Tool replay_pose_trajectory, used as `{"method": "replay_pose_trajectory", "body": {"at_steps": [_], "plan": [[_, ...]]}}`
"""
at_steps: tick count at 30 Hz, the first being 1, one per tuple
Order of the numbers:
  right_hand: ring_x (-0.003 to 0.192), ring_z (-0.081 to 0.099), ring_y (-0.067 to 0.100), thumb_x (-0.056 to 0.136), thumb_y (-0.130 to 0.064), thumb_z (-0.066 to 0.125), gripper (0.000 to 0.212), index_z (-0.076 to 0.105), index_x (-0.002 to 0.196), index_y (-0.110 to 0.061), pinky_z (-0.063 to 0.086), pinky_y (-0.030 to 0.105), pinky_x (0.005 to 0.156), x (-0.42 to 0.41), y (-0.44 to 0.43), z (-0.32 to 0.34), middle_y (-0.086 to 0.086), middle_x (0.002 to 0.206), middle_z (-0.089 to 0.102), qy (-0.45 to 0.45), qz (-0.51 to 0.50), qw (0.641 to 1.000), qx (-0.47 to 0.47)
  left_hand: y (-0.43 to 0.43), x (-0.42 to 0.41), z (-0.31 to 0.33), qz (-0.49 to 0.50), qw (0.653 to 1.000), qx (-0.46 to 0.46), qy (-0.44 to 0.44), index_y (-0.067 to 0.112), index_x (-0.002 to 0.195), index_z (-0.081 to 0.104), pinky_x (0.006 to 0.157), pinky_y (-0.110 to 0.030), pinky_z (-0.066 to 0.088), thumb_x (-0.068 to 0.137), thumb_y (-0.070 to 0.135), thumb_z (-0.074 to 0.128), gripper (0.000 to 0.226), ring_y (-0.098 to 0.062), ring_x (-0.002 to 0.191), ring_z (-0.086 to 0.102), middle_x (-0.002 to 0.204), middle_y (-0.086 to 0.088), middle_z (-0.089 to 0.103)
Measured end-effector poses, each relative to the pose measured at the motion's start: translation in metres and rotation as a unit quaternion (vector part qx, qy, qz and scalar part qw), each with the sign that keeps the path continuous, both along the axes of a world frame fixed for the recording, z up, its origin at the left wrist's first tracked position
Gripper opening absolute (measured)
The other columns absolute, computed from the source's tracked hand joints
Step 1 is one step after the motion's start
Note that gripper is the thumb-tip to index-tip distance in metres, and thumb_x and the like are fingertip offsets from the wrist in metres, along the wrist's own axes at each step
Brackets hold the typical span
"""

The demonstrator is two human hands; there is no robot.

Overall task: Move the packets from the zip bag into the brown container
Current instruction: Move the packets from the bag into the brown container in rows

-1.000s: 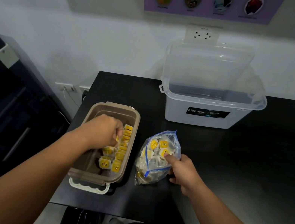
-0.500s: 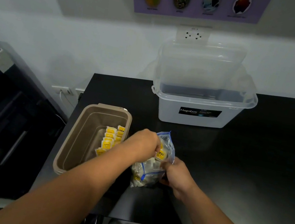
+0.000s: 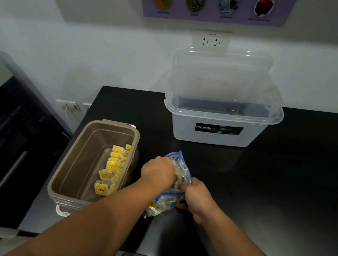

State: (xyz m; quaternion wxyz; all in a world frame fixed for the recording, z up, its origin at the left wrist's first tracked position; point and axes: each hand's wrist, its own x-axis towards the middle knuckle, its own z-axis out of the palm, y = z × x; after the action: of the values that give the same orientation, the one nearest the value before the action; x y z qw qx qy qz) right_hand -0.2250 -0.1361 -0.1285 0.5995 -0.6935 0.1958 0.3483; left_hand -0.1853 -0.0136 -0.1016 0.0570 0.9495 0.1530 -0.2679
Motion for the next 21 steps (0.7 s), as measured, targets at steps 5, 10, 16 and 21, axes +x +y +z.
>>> {"method": "replay_pose_trajectory", "body": {"at_steps": [5, 10, 16, 21], "plan": [[0.099, 0.076, 0.028, 0.096, -0.013, 0.055, 0.021, 0.063, 0.115, -0.02, 0.063, 0.048, 0.089, 0.003, -0.004, -0.004, 0.011, 0.108, 0.077, 0.004, 0.008, 1.0, 0.012, -0.006, -0.004, -0.002, 0.009, 1.0, 0.027, -0.013, 0.013, 0.114, 0.065, 0.076, -0.034, 0.053, 0.09, 0.031, 0.066, 0.03, -0.023, 0.097, 0.066, 0.106, -0.006, 0.068], [0.099, 0.074, 0.027, 0.098, -0.011, 0.053, 0.019, 0.062, 0.114, -0.018, 0.061, 0.041, 0.08, 0.005, -0.012, -0.004, 0.011, 0.108, 0.075, 0.0, 0.023, 1.0, 0.019, -0.013, -0.008, 0.003, 0.071, 0.997, -0.001, -0.015, 0.015, 0.107, 0.068, 0.078, -0.035, 0.058, 0.086, 0.029, 0.072, 0.026, -0.022, 0.09, 0.068, 0.099, -0.005, 0.068], [0.097, 0.073, 0.026, 0.101, -0.013, 0.051, 0.016, 0.062, 0.111, -0.017, 0.056, 0.036, 0.071, 0.008, -0.018, -0.004, 0.011, 0.108, 0.075, -0.01, 0.029, 0.999, 0.029, -0.011, -0.011, 0.016, 0.133, 0.988, -0.064, -0.043, 0.015, 0.103, 0.065, 0.075, -0.035, 0.059, 0.08, 0.032, 0.077, 0.032, -0.021, 0.088, 0.068, 0.096, -0.004, 0.067], [0.098, 0.073, 0.029, 0.1, -0.014, 0.051, 0.018, 0.062, 0.115, -0.015, 0.058, 0.038, 0.072, 0.01, -0.02, -0.007, 0.012, 0.11, 0.075, -0.014, 0.029, 0.999, 0.043, 0.004, -0.019, 0.025, 0.132, 0.974, -0.177, -0.058, 0.017, 0.089, 0.078, 0.083, -0.036, 0.061, 0.073, 0.023, 0.084, 0.018, -0.016, 0.086, 0.071, 0.089, -0.001, 0.075]]}}
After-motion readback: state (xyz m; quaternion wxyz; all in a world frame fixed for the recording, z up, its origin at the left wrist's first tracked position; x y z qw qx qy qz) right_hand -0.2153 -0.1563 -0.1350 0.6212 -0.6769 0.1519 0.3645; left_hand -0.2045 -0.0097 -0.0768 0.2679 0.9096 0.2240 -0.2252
